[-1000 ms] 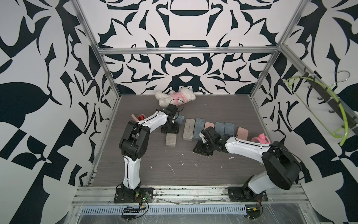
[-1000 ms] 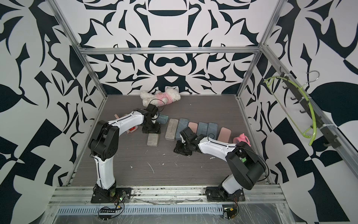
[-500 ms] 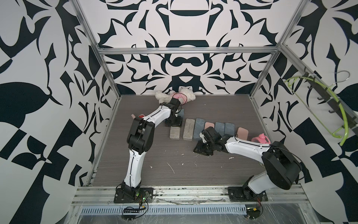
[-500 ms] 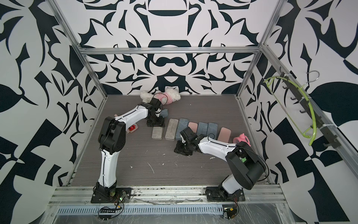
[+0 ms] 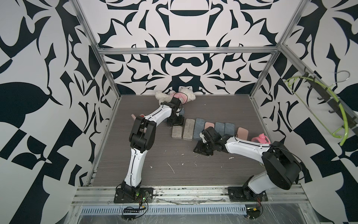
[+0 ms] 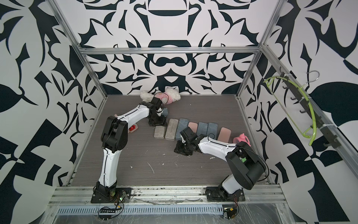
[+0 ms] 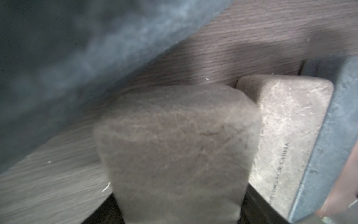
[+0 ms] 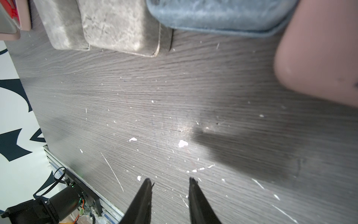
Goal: Close the glasses case
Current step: Move the glasses case to the center of the board.
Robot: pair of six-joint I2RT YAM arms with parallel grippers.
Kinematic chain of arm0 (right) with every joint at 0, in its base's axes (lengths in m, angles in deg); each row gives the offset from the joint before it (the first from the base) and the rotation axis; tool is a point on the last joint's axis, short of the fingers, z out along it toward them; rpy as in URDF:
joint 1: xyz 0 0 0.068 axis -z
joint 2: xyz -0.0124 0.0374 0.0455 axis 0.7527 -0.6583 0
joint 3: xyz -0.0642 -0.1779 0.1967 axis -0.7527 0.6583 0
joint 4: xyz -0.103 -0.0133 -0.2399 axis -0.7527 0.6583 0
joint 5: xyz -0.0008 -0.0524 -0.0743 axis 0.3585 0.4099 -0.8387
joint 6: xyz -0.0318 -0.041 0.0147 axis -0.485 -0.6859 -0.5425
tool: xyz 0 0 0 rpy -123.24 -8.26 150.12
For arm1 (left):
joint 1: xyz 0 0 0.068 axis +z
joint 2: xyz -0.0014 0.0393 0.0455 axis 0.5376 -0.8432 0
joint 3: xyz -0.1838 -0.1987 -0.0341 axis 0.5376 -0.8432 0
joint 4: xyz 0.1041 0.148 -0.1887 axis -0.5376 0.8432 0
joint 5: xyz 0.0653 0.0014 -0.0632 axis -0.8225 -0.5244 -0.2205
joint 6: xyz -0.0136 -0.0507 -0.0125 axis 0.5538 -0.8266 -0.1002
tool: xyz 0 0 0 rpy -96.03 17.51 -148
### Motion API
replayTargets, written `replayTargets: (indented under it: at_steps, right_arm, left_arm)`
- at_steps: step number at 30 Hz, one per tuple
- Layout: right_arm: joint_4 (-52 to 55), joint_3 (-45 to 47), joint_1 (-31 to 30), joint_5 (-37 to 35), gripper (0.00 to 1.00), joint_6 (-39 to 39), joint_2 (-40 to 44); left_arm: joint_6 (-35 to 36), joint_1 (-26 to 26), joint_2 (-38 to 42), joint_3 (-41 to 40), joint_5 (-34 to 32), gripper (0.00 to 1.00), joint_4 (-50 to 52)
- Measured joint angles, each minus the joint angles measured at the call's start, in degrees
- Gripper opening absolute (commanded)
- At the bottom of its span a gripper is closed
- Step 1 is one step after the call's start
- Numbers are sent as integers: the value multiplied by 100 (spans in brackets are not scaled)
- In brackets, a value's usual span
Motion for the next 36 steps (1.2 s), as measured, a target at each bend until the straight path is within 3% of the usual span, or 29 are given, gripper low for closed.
replayTargets:
  at_steps: [7, 18, 26, 30, 36]
  right_arm:
    - [2, 0, 0, 0, 35, 2, 2]
    - [90, 0, 0, -46, 35, 0, 9]
    - [166, -2, 0, -83, 42, -28, 83]
    - [212, -7, 0, -107, 51, -76, 83]
    - [203, -94, 11, -109, 76, -260, 83]
  left_arm:
    - [-24, -4, 0, 0, 157, 91, -98]
    - [-201, 0, 229, -98, 321, 97, -273]
    - [-476, 302, 1495, -870, 531, 99, -459]
    - [-660, 728, 2312, -1368, 612, 100, -511]
    - [-942, 1644, 3438, -2205, 892, 99, -535]
